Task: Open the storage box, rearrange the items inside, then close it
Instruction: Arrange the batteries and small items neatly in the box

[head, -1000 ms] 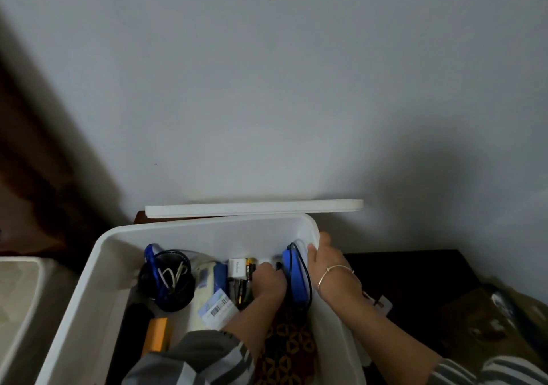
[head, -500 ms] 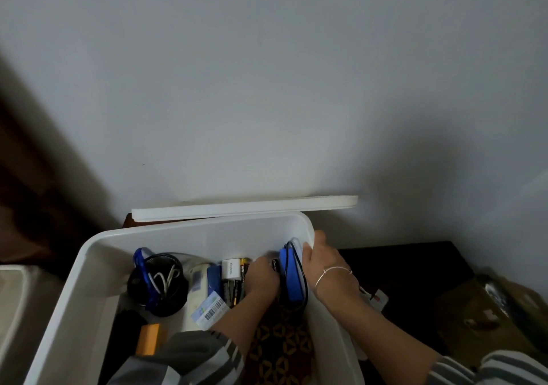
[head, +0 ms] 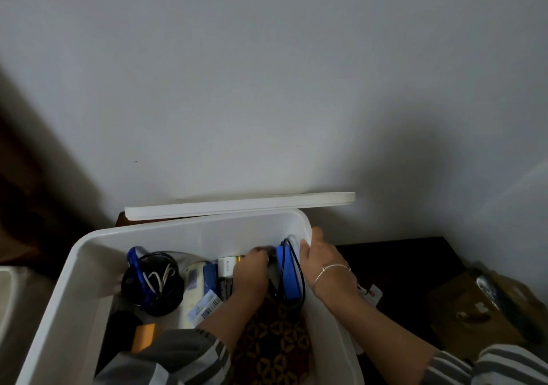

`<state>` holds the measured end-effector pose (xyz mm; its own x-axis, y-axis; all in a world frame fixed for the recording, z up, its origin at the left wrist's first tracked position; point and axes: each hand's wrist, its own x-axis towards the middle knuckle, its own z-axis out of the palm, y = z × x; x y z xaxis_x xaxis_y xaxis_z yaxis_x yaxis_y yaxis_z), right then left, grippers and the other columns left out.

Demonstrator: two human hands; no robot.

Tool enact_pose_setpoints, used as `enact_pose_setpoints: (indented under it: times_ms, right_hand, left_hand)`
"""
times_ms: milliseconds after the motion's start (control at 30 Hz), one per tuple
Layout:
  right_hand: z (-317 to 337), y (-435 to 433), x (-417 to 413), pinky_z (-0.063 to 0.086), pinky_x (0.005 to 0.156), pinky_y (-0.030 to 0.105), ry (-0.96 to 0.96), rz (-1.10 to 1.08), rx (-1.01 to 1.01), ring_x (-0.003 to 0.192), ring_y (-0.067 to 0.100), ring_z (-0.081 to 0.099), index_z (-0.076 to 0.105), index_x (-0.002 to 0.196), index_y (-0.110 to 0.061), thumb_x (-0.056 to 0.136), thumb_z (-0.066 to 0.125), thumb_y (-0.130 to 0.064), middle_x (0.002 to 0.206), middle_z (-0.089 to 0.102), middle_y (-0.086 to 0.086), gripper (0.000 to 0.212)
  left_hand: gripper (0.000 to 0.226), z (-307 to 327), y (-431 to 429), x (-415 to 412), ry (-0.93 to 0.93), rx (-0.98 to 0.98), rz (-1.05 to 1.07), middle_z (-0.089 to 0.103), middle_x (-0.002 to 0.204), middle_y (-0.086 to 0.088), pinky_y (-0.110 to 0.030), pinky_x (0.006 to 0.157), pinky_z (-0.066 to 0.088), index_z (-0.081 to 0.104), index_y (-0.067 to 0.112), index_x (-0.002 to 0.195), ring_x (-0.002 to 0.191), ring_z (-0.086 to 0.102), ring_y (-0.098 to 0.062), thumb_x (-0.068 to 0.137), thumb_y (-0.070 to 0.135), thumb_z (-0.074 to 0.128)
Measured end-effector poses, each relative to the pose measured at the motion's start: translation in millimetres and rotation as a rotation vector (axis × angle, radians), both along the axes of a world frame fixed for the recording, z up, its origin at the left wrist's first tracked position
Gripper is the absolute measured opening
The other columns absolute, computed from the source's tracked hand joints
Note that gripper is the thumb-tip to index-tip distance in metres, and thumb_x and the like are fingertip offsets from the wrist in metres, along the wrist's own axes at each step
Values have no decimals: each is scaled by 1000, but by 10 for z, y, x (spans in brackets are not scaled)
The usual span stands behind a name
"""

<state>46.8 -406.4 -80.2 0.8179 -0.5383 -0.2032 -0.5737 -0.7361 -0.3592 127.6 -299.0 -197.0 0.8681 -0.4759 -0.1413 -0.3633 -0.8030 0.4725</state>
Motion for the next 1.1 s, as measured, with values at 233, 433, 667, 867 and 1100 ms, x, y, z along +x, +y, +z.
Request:
enact_pose_setpoints:
  times_ms: [233, 433, 667, 867, 1100]
  right_hand:
    - [-12, 1, 10, 44, 64, 34, -2, -5, 2, 82, 27, 62, 35, 118, -13, 99, 30, -36, 88, 62, 9, 30]
    - [-4, 6, 0, 40, 61, 31, -8, 1, -14, 73, 23, 55, 36, 115, -14, 100, 30, -35, 75, 49, 1, 27]
    - [18, 9, -8, 48, 67, 37, -3, -3, 1, 83, 28, 63, 36, 115, -13, 99, 31, -35, 89, 64, 10, 27]
    - [28, 9, -8, 48, 68, 38, 0, -4, 14, 86, 30, 62, 36, 119, -12, 99, 31, -35, 93, 64, 11, 30]
    - [32, 18, -18, 47, 66, 36, 3, -10, 11, 86, 29, 62, 36, 120, -13, 100, 30, -35, 93, 64, 11, 31]
  left_hand:
    - [38, -36, 83, 59, -141, 109, -230, 50, 141, 2, -25, 93, 43, 55, 18, 132, 116, 56, -17, 95, 22, 52]
    - [35, -63, 77, -12, -220, 87, -223, 46, 139, 0, -24, 85, 46, 55, 13, 130, 105, 60, -15, 99, 25, 47]
    - [34, -38, 143, 4, -204, 99, -177, 46, 140, 2, -24, 87, 47, 56, 18, 128, 106, 60, -15, 94, 20, 52]
    - [27, 57, 185, 96, 121, -73, 12, 69, 111, -6, -21, 76, 43, 67, 13, 114, 100, 64, -21, 97, 29, 54]
    - [29, 230, 161, 212, 672, -170, 3, 60, 76, 1, -17, 47, 42, 57, 18, 92, 62, 53, -8, 104, 36, 37]
